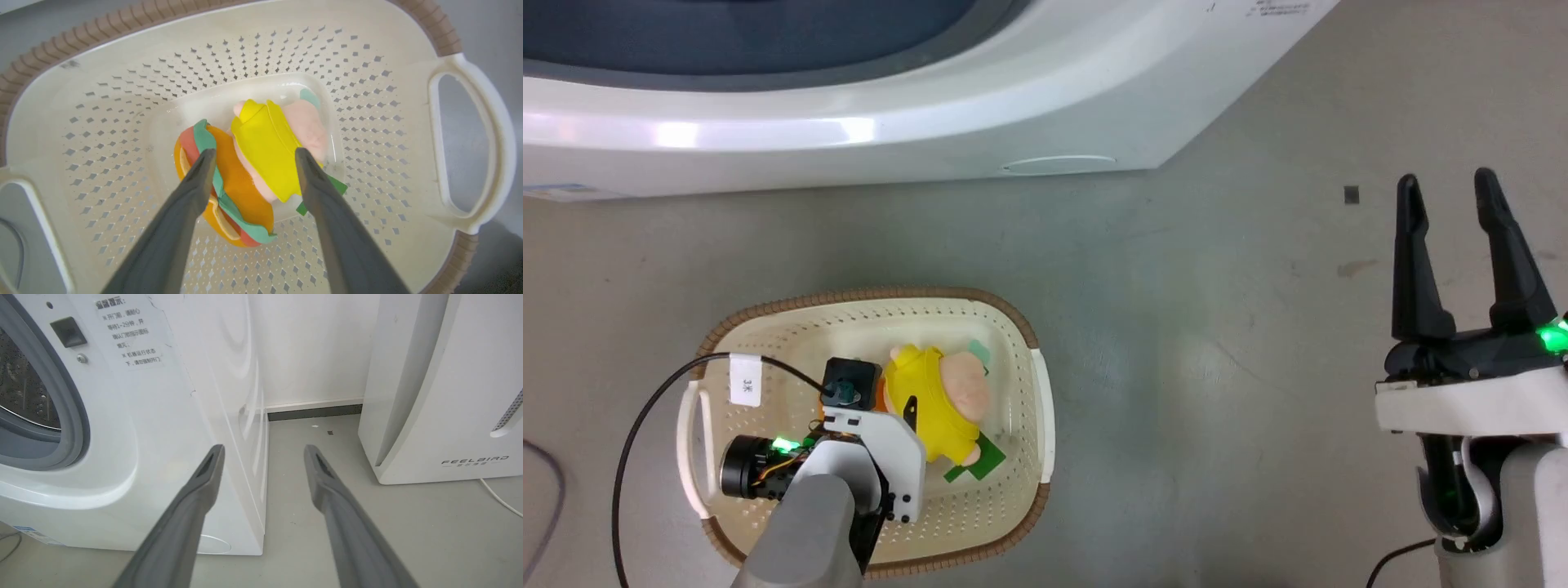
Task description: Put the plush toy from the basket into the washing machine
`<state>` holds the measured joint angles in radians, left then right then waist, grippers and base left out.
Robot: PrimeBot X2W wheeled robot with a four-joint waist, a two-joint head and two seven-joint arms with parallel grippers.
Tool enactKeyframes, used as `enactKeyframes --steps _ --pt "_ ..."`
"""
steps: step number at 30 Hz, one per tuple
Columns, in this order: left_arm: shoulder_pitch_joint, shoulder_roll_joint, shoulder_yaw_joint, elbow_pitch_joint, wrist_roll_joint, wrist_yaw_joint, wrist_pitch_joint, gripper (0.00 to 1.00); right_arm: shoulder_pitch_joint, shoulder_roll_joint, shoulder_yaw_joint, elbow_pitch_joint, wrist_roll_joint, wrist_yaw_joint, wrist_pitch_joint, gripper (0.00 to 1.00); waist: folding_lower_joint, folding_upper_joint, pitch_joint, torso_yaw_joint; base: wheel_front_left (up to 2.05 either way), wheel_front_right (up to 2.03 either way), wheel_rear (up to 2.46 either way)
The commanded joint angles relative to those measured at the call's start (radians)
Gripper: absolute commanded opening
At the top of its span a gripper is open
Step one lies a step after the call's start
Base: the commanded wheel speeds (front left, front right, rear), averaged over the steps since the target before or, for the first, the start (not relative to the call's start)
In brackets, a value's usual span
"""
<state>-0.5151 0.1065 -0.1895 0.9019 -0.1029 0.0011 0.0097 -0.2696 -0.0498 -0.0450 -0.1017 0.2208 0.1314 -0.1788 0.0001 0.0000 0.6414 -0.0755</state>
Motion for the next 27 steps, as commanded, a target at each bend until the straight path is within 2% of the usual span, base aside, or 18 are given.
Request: enactKeyframes --steps 1,27 --pt "-0.032 0.006 -0.012 0.036 -0.009 0.003 0.006 1.00 -0.030 0.000 -0.005 -0.010 0.015 0.000 -0.012 1.00 -0.0001 0.0000 0.023 -0.008 0.00 0.00 0.00" --pt "-0.200 0.027 -0.108 0.293 -0.053 0.002 0.014 1.00 -0.123 0.000 -0.015 -0.030 0.099 -0.001 -0.064 1.00 -0.0001 0.0000 0.202 -0.046 0.00 0.00 0.00"
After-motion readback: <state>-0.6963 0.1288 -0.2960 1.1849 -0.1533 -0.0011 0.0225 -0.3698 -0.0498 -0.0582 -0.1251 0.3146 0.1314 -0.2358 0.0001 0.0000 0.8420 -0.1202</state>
